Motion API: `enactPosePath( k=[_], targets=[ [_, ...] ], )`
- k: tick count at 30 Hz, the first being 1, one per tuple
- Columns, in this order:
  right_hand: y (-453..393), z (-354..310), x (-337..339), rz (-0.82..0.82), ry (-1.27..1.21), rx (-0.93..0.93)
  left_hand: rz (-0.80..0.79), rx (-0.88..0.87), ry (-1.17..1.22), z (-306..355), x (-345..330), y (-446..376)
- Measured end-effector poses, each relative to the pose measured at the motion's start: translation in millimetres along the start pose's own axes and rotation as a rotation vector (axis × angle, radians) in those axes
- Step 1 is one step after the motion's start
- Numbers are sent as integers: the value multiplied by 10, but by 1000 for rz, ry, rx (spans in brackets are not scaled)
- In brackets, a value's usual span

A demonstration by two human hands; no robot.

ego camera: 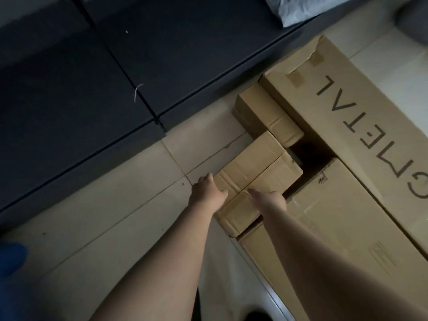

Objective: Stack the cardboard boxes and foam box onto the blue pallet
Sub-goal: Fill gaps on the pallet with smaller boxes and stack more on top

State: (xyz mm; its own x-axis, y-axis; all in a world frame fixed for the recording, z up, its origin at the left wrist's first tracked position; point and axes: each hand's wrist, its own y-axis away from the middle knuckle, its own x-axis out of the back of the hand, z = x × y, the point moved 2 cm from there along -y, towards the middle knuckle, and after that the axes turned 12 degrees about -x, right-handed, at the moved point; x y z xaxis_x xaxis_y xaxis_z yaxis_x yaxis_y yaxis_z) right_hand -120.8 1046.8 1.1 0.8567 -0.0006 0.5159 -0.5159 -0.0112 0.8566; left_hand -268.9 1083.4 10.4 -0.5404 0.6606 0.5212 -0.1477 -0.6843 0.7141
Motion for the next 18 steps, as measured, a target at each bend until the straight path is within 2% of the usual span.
enactPosePath(
  k=[3,6,9,11,14,16,18],
  targets=[
    [17,-86,-152,-52,-35,-24,34,2,-66,-153,-77,12],
    [61,-112,-231,27,-30,-65,64,29,-61,-259,-101,71],
    [100,-87,-308,-18,-164,-77,79,27,43,-326,-96,119],
    [127,-48,-363,-6,-177,-47,91,104,209,-444,-79,185],
    [233,11,-504,-7,-60,70,139,232,387,-713,-35,364],
    [394,33,-673,-64,86,172,134,241,467,-864,-33,551],
    [571,100,-865,-128,159,188,92,221,561,-929,-76,765]
  ],
)
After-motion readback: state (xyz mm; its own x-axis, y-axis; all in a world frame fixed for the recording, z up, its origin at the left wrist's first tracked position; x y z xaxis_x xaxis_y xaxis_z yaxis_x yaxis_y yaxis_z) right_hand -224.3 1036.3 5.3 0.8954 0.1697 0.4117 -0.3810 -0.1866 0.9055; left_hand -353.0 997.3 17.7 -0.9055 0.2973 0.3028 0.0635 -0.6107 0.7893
